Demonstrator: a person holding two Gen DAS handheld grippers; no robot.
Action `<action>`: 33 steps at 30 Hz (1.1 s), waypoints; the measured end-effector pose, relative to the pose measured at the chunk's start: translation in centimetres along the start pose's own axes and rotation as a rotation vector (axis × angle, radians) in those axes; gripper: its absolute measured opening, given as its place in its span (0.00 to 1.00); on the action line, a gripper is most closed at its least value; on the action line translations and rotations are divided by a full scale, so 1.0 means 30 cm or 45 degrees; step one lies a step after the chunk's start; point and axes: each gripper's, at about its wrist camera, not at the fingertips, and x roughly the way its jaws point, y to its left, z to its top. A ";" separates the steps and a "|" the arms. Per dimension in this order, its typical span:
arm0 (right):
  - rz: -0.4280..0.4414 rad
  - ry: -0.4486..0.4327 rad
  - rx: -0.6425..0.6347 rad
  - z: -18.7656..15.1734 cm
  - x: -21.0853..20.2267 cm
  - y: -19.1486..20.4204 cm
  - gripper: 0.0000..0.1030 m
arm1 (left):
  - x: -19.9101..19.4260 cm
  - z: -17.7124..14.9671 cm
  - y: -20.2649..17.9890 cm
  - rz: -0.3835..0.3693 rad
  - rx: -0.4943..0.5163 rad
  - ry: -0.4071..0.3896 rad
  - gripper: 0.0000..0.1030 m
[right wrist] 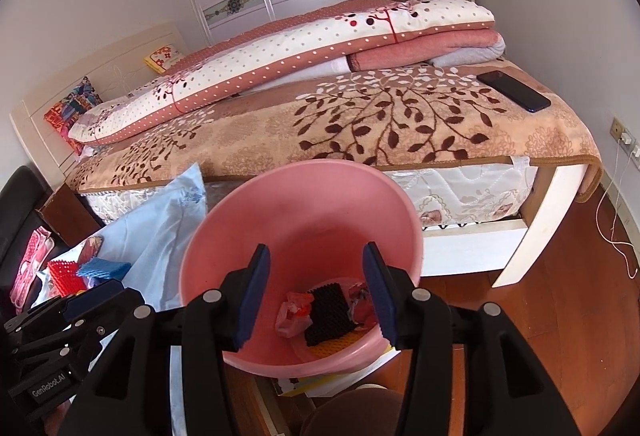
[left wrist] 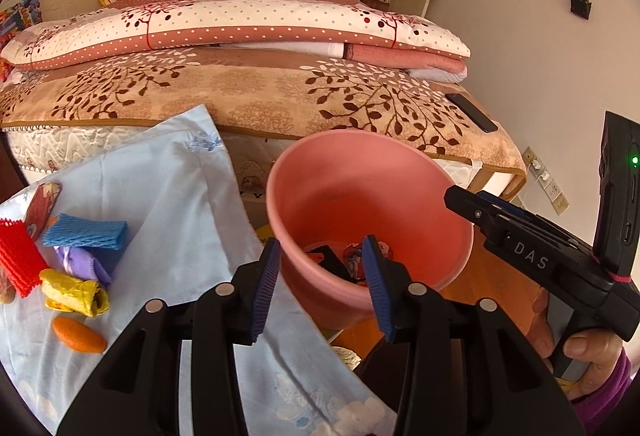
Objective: Collect trash
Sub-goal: 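Move both open tools back over the blue sheet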
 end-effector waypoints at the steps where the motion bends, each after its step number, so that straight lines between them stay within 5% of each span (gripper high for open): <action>1: 0.011 -0.006 -0.008 -0.002 -0.006 0.014 0.46 | -0.014 -0.003 0.011 0.006 -0.008 -0.007 0.42; 21: 0.312 -0.035 -0.211 -0.088 -0.055 0.365 0.47 | -0.253 -0.123 0.346 0.229 -0.251 -0.101 0.42; 33: 0.487 0.051 -0.349 -0.157 0.005 0.605 0.47 | -0.400 -0.236 0.574 0.434 -0.403 -0.141 0.42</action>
